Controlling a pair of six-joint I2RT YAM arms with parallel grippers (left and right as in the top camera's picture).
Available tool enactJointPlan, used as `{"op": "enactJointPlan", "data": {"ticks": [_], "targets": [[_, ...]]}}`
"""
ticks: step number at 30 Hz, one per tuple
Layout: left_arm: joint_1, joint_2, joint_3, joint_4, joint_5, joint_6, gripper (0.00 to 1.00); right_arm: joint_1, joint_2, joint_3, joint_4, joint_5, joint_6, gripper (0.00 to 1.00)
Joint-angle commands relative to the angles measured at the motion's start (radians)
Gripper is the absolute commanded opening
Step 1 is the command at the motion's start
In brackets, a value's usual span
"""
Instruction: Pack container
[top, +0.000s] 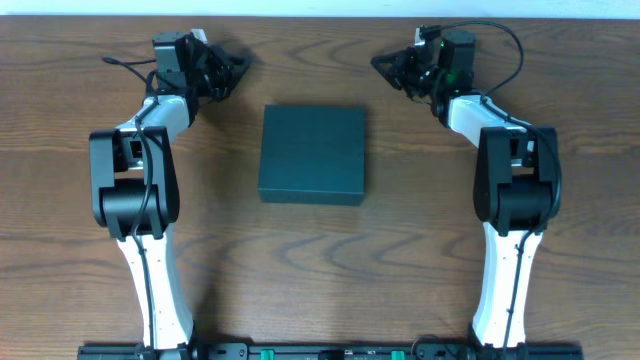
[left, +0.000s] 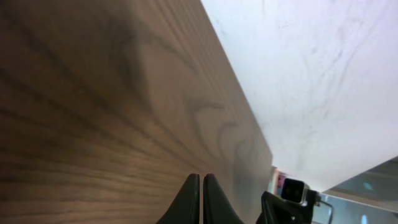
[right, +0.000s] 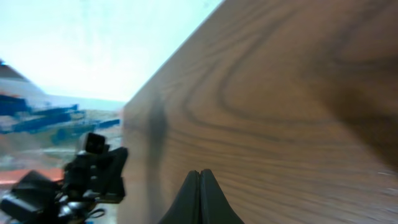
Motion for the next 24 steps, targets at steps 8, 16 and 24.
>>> {"op": "enactJointPlan", "data": {"ticks": [8,16,24], "targets": [[-0.019,-0.534,0.032,-0.594,-0.341,0.59,0.06,0.023,-0.454,0.068,-0.568,0.203,-0.505,0.02],[-0.032,-0.923,0.031,-1.103,-0.377,0.76,0.06,0.096,-0.857,0.068,-1.144,0.406,-0.715,0.02],[-0.053,-1.322,-0.234,-1.192,-0.377,0.809,0.06,0.207,-1.316,-0.196,-1.318,0.574,-0.762,0.02]]}}
